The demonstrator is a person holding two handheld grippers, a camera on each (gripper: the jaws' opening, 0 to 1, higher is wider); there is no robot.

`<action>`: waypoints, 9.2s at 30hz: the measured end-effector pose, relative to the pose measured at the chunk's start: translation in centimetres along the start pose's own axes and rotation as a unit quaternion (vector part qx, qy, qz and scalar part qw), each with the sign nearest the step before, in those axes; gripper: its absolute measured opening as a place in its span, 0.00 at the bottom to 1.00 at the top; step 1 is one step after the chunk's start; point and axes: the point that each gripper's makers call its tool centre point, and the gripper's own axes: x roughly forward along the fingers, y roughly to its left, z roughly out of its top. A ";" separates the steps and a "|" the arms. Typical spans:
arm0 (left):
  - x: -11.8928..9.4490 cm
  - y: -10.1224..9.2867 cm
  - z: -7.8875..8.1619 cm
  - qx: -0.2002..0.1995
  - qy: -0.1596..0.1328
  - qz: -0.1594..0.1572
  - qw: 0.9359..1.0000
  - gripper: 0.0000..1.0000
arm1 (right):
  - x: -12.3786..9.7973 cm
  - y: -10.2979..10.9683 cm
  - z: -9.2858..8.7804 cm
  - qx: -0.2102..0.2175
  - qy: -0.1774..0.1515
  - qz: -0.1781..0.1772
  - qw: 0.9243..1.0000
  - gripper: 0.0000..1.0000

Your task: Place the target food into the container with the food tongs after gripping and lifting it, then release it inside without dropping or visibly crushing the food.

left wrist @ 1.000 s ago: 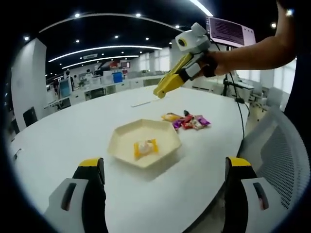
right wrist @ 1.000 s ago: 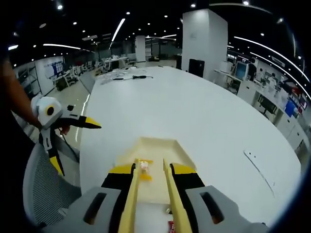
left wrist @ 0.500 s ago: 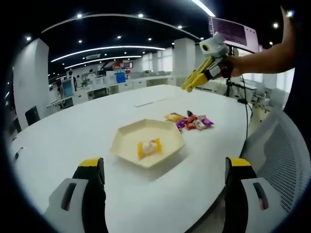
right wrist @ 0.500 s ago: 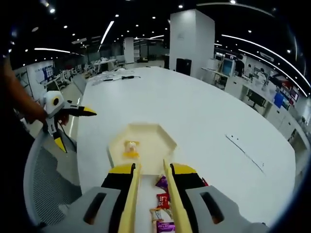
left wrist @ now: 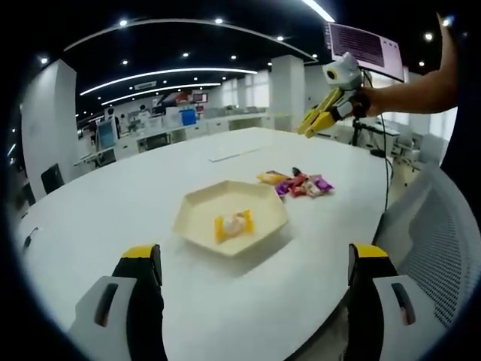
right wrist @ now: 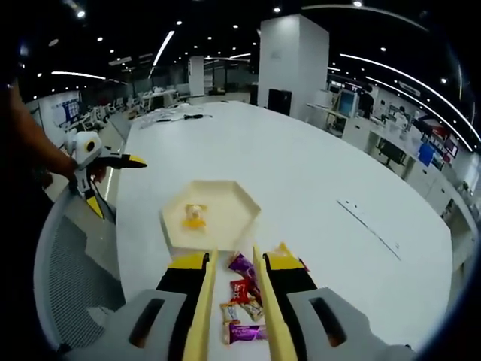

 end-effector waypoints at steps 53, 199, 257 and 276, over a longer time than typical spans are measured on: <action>0.2 0.4 -1.2 -0.002 0.029 0.007 1.000 0.99 | 8.8 0.2 -11.2 0.034 0.100 0.010 0.994 0.22; 0.1 0.0 -0.7 0.024 0.017 -0.004 1.000 0.98 | 11.5 9.3 12.5 -0.047 0.008 0.086 0.995 0.23; 0.0 -0.9 0.1 -0.004 -0.003 -0.026 1.000 0.99 | 2.3 1.2 4.7 -0.025 0.017 0.036 0.999 0.26; 0.1 -0.7 -0.3 -0.007 0.008 -0.020 1.000 0.99 | -2.3 -1.4 0.4 -0.017 0.028 0.012 0.999 0.27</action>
